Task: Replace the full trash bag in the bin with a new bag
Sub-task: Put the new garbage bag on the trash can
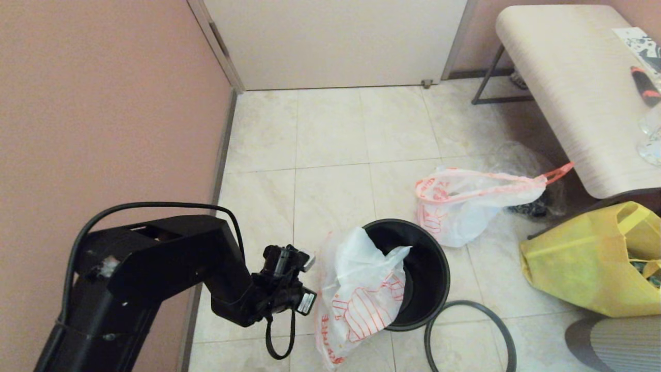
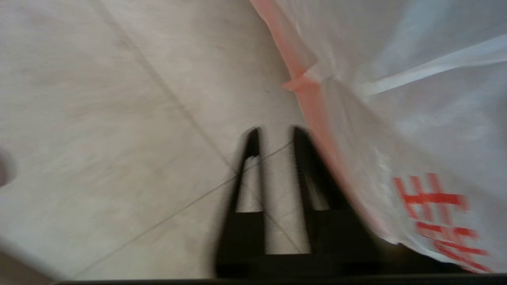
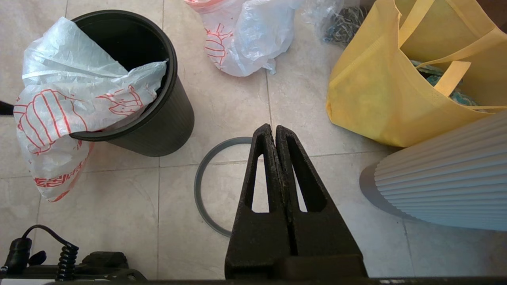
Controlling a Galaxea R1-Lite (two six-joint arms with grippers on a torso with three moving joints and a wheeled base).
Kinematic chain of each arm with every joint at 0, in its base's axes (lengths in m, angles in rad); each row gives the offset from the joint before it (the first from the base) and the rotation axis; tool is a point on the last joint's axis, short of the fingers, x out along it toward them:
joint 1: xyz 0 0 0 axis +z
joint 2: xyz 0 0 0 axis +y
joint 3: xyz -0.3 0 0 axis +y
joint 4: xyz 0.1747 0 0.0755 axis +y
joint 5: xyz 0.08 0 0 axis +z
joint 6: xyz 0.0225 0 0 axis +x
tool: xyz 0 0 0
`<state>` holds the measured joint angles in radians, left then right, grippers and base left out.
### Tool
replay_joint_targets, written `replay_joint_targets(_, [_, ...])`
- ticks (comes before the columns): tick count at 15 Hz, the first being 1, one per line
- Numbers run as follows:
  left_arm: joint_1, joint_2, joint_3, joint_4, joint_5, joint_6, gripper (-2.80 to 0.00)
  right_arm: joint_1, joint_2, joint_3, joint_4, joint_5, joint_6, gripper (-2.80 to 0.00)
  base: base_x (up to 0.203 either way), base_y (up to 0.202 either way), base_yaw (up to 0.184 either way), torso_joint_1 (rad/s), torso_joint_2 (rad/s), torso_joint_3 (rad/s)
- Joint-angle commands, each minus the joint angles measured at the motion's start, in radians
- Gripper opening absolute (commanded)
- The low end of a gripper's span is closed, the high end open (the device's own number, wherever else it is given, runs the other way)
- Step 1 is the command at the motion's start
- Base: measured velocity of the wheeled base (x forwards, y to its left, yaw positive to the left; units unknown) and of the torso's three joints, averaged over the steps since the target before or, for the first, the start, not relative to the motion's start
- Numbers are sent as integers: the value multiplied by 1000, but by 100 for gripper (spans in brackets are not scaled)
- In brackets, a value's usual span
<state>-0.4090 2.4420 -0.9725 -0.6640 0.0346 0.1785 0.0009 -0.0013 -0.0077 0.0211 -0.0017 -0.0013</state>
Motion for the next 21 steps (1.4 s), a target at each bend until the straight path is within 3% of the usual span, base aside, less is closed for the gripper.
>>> replay_joint_targets(1, [26,75,-50,9,-63,11,0,0,0,0,-1,0,0,-280,0,0,0,0,0,0])
replay_joint_targets(6, [62,198,-286,128,-84,45,0,1,0,0,-1,0,0,-280,0,0,0,0,0,0])
replay_joint_targets(7, [71,207,-293,129,-116,48,0,1,0,0,0,0,0,-280,0,0,0,0,0,0])
replay_joint_targets(9, [114,198,-265,124,-339,50,0,1,0,0,0,0,0,-280,0,0,0,0,0,0])
replay_joint_targets(11, [130,163,-181,127,-483,64,0,0,0,0,0,0,0,-280,0,0,0,0,0,0])
replay_joint_targets(12, [132,159,-159,148,-506,103,0,0,0,0,0,0,0,-280,0,0,0,0,0,0])
replay_joint_targets(14, [139,155,-161,181,-553,119,0,0,0,0,0,0,0,-280,0,0,0,0,0,0])
replay_joint_targets(15, [141,161,-166,183,-565,128,0,0,0,-1,-1,0,0,-280,0,0,0,0,0,0])
replay_joint_targets(18, [136,149,-205,263,-475,161,0,1,0,0,0,0,0,-280,0,0,0,0,0,0])
replay_joint_targets(21, [130,52,-119,261,-477,216,0,0,0,0,0,0,0,-280,0,0,0,0,0,0])
